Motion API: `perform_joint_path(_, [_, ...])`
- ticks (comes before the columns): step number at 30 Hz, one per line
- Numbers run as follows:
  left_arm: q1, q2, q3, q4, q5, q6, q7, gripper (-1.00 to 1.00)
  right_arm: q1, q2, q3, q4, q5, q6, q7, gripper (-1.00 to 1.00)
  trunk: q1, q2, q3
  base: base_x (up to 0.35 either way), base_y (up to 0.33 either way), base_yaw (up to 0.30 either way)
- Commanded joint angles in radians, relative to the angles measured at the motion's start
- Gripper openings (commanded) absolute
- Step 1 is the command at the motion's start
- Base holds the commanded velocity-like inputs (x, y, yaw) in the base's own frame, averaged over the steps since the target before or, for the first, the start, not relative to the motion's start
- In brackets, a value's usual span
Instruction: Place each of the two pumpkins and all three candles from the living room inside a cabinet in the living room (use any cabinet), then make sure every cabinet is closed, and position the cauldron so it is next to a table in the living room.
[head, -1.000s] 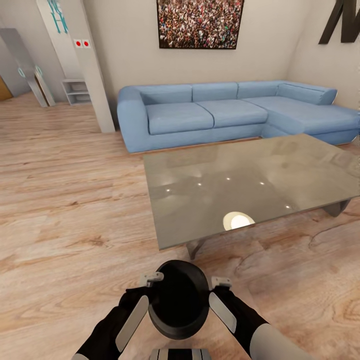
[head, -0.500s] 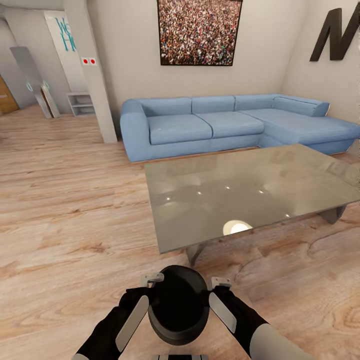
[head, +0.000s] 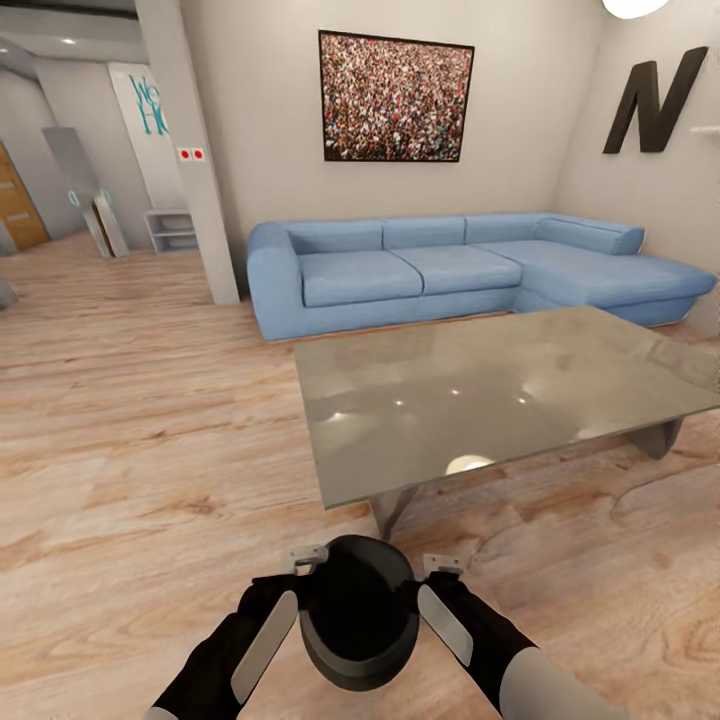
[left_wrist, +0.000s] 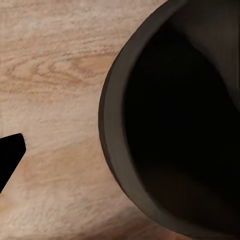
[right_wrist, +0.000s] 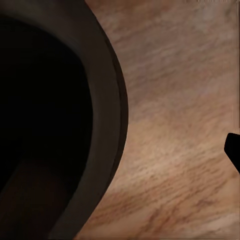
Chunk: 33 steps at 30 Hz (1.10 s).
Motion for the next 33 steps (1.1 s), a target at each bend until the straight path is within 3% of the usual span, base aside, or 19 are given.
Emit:
perform_joint_path(1, [-0.001,0.000,-0.002,-0.001,0.011,0.001,0.010,1.00,-0.001,-0.001,0.005,-0.001,-0.009,0.002,-0.009,1.00,-0.004,0.007,0.002,-0.061,0.012,0.000])
perform_joint_path(33, [-0.001,0.000,-0.002,-0.001,0.011,0.001,0.010,1.00,-0.001,0.000,0.005,-0.002,-0.009,0.006,-0.009,1.00,-0.119,0.217,0.096,-0.302,0.004,0.000])
